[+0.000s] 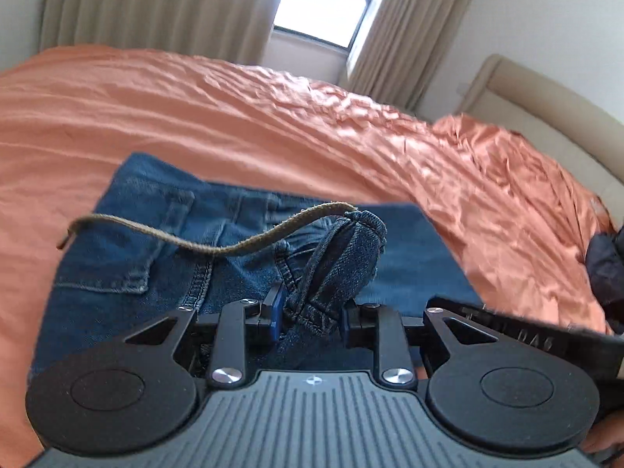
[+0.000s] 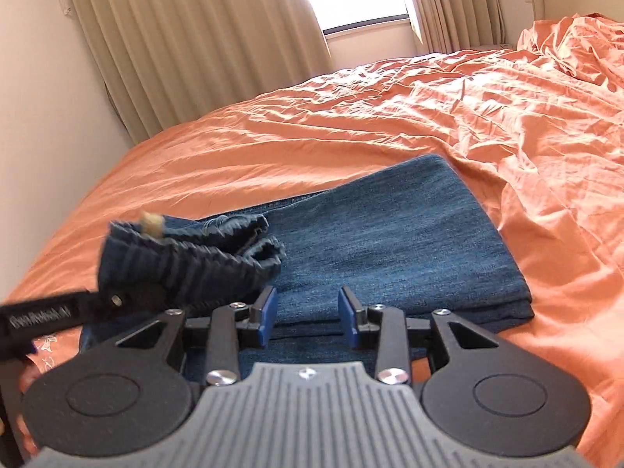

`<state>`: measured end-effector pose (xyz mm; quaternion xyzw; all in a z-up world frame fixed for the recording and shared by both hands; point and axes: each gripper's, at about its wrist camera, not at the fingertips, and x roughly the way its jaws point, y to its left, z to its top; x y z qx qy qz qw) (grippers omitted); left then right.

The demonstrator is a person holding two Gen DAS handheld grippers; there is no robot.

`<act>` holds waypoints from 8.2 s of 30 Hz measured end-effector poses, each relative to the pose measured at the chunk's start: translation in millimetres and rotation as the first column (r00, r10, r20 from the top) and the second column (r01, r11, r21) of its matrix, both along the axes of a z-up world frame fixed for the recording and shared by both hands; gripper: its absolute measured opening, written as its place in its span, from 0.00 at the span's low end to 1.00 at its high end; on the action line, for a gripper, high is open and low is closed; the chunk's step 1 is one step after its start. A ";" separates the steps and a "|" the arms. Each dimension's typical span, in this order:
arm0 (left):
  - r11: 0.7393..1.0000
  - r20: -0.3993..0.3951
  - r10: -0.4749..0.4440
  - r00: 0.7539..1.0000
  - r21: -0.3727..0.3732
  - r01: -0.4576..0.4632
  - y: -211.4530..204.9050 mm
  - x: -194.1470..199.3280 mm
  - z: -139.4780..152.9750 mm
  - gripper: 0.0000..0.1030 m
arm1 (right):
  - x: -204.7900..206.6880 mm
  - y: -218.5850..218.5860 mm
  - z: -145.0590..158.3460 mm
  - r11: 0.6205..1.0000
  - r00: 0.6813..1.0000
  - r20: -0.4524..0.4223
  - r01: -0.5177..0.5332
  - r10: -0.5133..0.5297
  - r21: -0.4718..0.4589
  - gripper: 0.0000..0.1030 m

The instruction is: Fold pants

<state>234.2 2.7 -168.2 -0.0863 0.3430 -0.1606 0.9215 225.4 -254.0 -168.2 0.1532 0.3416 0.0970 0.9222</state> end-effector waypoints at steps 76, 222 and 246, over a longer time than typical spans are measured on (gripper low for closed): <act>0.986 -0.096 0.124 0.988 -0.102 -0.133 115.2 17.8 25.1 0.45 | 79.6 -15.6 -37.7 0.803 0.955 -0.245 0.010 0.170 0.596 0.53; 0.978 -0.245 -0.005 0.970 -0.205 -0.046 94.2 93.5 -38.5 0.65 | 96.5 -161.1 -87.3 0.860 0.953 -0.284 0.231 -0.106 0.456 0.65; 0.985 -0.148 0.057 0.987 -0.153 -0.080 81.9 73.1 -1.8 0.05 | 83.0 -139.4 -23.2 0.922 0.996 -0.094 0.045 -0.009 0.385 0.21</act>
